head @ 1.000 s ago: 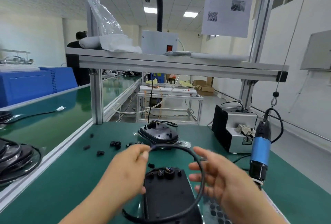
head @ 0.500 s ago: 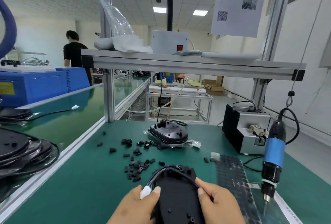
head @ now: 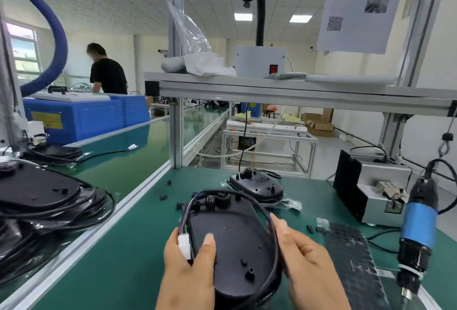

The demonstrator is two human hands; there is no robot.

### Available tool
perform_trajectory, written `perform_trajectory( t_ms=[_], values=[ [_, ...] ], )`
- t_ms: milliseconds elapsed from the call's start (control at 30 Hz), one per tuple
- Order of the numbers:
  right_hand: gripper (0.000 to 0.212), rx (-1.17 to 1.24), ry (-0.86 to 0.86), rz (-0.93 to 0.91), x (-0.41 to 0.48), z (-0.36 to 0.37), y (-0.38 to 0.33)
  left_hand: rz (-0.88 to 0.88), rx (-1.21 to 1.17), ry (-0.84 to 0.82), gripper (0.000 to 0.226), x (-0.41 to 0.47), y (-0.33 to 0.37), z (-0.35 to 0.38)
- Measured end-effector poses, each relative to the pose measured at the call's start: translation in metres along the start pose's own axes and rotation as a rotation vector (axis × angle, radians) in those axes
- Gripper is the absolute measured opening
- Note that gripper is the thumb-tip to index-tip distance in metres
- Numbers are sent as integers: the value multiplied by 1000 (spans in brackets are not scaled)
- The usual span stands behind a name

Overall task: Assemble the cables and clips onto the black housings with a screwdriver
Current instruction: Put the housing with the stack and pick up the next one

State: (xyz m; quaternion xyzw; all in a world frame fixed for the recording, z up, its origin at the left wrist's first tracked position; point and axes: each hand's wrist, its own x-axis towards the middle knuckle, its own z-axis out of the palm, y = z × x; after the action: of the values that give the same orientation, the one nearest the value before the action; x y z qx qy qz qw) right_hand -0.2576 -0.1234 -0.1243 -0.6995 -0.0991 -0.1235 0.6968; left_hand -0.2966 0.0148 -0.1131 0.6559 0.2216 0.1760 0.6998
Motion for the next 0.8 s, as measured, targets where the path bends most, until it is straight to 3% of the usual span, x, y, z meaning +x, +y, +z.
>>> perform_trajectory(
  t_ms=[67,167,500,667,800],
  values=[
    [26,-23,-143,-12,7,21,-3,20,-26,64,66,3,6,-13],
    [22,-33,-158,10,27,59,-6,54,-40,137,69,13,16,-36],
    [34,238,-549,24,68,218,-29,269,-166,448,77,73,57,-132],
    [21,288,-661,81,89,305,-41,320,-189,603,74,105,75,-178],
    [24,336,-763,132,98,357,-45,363,-191,716,70,138,78,-201]
  ],
)
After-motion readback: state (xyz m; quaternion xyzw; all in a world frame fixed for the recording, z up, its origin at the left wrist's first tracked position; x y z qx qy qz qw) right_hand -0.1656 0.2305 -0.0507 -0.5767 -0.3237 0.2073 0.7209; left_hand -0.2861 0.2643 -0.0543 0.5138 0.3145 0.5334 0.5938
